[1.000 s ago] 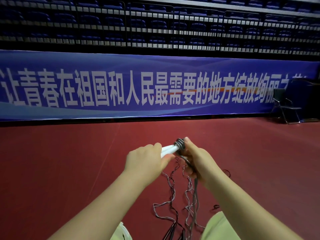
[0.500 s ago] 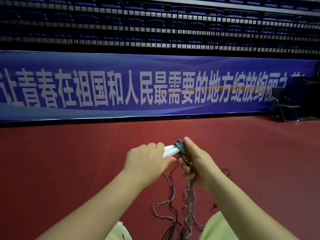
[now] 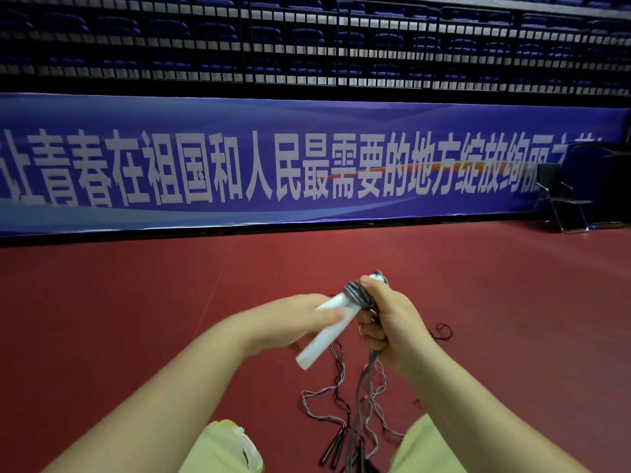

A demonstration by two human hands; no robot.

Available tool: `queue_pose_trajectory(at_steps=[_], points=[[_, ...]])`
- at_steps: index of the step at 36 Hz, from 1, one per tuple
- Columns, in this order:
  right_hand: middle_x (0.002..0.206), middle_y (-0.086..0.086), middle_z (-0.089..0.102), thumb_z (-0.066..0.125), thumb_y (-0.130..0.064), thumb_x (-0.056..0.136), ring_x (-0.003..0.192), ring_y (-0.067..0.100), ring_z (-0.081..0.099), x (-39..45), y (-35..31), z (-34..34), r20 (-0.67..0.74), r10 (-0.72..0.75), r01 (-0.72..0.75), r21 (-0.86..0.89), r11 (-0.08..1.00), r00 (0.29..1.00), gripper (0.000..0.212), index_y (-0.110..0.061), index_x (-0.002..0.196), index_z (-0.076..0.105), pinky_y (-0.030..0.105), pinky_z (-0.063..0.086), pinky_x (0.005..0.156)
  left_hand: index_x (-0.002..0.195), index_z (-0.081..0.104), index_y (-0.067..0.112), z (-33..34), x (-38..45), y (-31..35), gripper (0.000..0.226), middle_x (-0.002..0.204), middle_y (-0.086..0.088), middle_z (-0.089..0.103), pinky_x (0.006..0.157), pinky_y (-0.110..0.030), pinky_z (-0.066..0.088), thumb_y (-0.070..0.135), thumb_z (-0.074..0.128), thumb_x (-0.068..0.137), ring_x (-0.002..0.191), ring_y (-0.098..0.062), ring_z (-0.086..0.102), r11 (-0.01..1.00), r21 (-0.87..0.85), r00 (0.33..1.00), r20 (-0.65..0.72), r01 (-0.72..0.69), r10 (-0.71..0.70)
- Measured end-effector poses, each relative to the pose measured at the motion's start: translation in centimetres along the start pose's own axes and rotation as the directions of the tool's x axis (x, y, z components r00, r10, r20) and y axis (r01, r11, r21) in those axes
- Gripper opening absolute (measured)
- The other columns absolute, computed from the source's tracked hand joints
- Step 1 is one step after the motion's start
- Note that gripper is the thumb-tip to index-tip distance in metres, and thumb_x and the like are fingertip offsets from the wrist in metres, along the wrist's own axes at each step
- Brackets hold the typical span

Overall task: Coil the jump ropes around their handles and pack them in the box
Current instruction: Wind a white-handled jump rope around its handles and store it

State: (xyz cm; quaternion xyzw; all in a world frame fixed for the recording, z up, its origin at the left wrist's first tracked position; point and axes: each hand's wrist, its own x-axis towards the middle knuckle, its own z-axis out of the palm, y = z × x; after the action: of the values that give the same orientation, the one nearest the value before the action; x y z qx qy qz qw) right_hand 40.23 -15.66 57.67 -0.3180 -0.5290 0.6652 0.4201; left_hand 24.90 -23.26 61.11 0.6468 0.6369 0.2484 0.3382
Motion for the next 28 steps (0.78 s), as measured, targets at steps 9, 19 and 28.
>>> queue_pose_trajectory(at_steps=[9, 19, 28], points=[[0.050, 0.002, 0.036, 0.044, -0.033, 0.099, 0.040, 0.011, 0.028, -0.1, -0.7, 0.0, 0.126, -0.037, 0.041, -0.023, 0.999, 0.991, 0.036, -0.012, 0.071, 0.051, 0.023, 0.016, 0.043, 0.091, 0.064, 0.009, 1.2, 1.0, -2.2, 0.076, 0.060, 0.001, 0.053, 0.050, -0.023, 0.038, 0.073, 0.027, 0.078, 0.047, -0.011, 0.046, 0.792, -0.582, 0.937, 0.347, 0.186, 0.035], [0.051, 0.001, 0.051, 0.041, -0.054, 0.096, 0.044, 0.015, 0.045, 0.8, 0.3, -1.0, 0.045, 0.015, -0.001, -0.287, 0.958, 0.999, 0.052, -0.011, 0.070, 0.054, 0.028, 0.036, 0.049, 0.086, 0.059, 0.012, 1.9, 1.9, -1.8, 0.061, 0.058, 0.004, 0.051, 0.043, -0.018, 0.033, 0.063, 0.027, 0.096, 0.044, -0.010, 0.040, 0.906, -0.407, 0.990, -0.025, 0.113, -0.135], [0.049, -0.005, 0.033, 0.037, -0.047, 0.100, 0.042, 0.011, 0.024, 1.4, 1.8, -0.8, -0.049, -0.219, 0.163, -0.511, 0.844, 0.975, 0.057, -0.001, 0.067, 0.046, 0.028, 0.022, 0.050, 0.074, 0.052, 0.016, 1.7, 2.8, -1.8, 0.054, 0.073, -0.002, 0.057, 0.065, -0.034, 0.038, 0.059, 0.028, 0.096, 0.063, -0.021, 0.050, 0.987, 0.137, 0.944, -0.329, 0.086, -0.036]])
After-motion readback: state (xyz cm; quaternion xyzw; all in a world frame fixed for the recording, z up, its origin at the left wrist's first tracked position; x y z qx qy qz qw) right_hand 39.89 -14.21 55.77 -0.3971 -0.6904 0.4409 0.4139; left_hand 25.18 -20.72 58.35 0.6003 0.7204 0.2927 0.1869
